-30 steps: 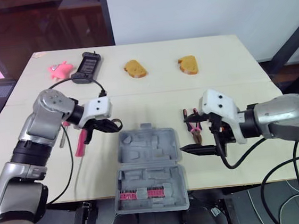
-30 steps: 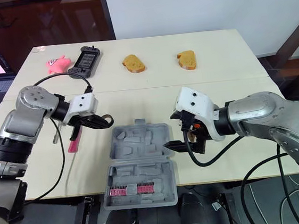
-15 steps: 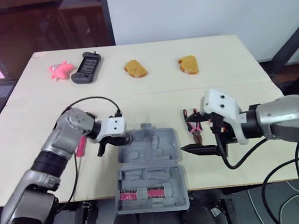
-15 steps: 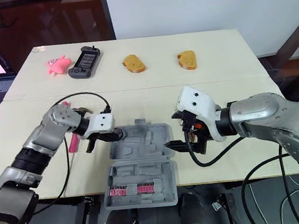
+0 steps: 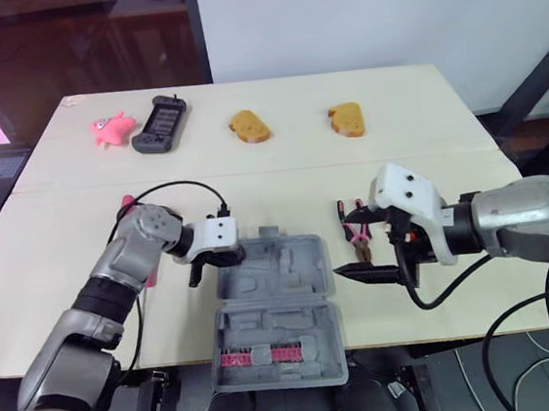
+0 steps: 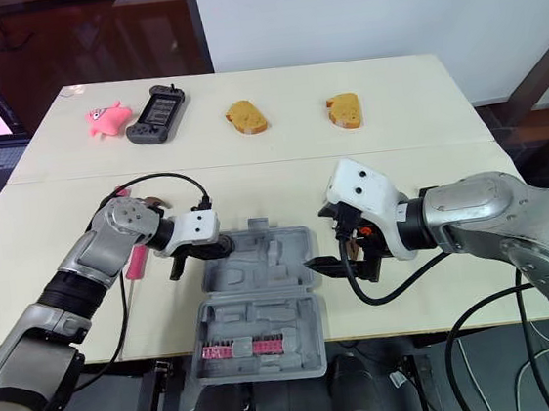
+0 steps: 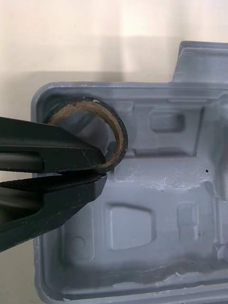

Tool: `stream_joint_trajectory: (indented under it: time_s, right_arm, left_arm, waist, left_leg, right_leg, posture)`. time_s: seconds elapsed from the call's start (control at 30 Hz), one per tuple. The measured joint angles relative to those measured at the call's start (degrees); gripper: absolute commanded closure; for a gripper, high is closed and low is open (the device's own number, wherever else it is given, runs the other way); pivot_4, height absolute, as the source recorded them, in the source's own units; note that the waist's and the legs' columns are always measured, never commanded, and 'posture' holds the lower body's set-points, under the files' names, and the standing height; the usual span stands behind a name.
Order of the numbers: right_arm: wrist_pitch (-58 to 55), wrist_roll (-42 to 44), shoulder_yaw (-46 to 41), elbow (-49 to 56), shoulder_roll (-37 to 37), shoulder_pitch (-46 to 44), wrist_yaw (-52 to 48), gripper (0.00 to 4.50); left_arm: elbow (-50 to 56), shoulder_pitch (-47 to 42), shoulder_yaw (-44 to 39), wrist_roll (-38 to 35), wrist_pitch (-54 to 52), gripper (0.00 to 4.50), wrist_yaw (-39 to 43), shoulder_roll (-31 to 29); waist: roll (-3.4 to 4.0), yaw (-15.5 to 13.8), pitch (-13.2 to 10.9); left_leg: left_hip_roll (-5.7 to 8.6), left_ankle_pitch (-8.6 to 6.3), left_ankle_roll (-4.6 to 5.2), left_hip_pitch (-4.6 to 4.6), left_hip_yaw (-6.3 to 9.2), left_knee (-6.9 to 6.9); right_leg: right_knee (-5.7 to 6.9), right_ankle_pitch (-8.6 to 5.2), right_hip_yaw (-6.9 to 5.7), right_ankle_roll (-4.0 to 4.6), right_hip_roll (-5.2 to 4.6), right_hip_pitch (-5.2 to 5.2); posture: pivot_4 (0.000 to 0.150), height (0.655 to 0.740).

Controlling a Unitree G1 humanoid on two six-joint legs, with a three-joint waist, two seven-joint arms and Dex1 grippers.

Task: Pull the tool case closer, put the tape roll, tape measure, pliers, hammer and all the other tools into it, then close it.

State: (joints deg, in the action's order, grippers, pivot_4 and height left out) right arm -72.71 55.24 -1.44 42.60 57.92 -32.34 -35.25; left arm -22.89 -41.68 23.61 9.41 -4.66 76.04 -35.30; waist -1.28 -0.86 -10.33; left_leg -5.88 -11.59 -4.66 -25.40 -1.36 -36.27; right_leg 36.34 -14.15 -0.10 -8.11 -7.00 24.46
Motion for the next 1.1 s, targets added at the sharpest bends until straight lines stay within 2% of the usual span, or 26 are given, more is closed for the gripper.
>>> stream_joint_trajectory:
  time_s: [0.3,0.4,0.5,0.7,0.97,1.0,1.03,1.1]
  right_arm:
    - [0.61,-0.59,0.00,0.00,0.06,0.02,0.01,0.00]
    - [0.70,-1.13,0.00,0.00,0.06,0.27,0.05,0.00]
    - [0.71,-1.31,0.00,-0.01,0.08,0.38,0.05,0.00]
    - [0.74,-1.68,0.01,0.00,0.08,0.40,-0.02,0.00]
    - [5.02,-5.18,0.50,0.08,0.07,1.00,-0.04,0.00]
    - [5.43,-5.66,0.59,0.08,0.07,1.11,-0.04,0.00]
    - [5.85,-6.07,0.66,0.08,0.07,1.23,-0.04,0.00]
    - [6.64,-6.92,0.96,0.06,0.04,1.42,-0.05,0.00]
  left_arm:
    - [-0.41,0.02,0.06,0.17,-1.56,4.47,-0.75,0.22]
    - [0.86,0.02,0.06,0.12,-2.86,3.42,0.31,-0.55]
    - [2.20,0.01,0.05,0.03,-3.96,1.97,1.07,-0.73]
    - [5.10,-0.16,-2.09,-1.99,-7.54,1.97,1.27,-0.84]
    - [8.89,1.89,-14.51,-14.27,-15.26,1.97,0.59,-2.40]
    - [8.78,2.99,-15.69,-15.50,-16.03,2.47,0.20,-2.24]
    - [8.31,3.87,-16.25,-16.40,-16.20,2.68,-0.25,-2.22]
    - [7.31,6.12,-17.60,-17.71,-16.01,3.62,-1.29,-1.70]
  waist:
    - [0.00,0.07,0.00]
    - [0.00,0.08,0.00]
    - [0.00,0.08,0.00]
    - [0.00,0.08,0.00]
    - [0.00,0.18,0.00]
    - [0.00,0.17,0.00]
    - [0.00,0.16,0.00]
    - [0.00,0.14,0.00]
  left_leg:
    - [0.00,0.00,0.00,0.00,0.00,0.01]
    - [0.00,0.00,0.00,0.00,0.00,0.01]
    - [0.00,0.00,0.00,0.00,0.01,0.01]
    - [0.00,0.00,0.00,-0.01,0.01,0.01]
    - [0.00,0.00,0.00,0.00,0.02,0.02]
    - [0.00,0.00,0.00,0.01,0.02,0.02]
    - [0.00,0.00,0.00,0.01,0.02,0.02]
    - [0.00,0.00,0.00,0.00,0.02,0.01]
  right_leg:
    - [0.00,0.00,0.00,0.00,0.00,0.00]
    - [0.00,0.00,0.00,0.00,0.00,0.01]
    - [0.00,0.00,0.00,0.00,0.00,0.01]
    - [0.00,0.00,0.00,0.00,0.00,0.01]
    - [0.00,0.00,0.00,-0.01,0.00,0.00]
    - [0.00,0.00,0.00,-0.01,0.00,0.01]
    - [0.00,0.00,0.00,0.00,0.00,0.01]
    - [-0.01,0.00,0.00,-0.01,0.00,0.00]
  posture:
    - [0.150,0.7207]
    - [0.150,0.7207]
    - [0.150,0.7207]
    - [0.150,0.7207]
    - [0.150,0.7207]
    - [0.150,0.7207]
    - [0.150,0.7207]
    - [0.150,0.7207]
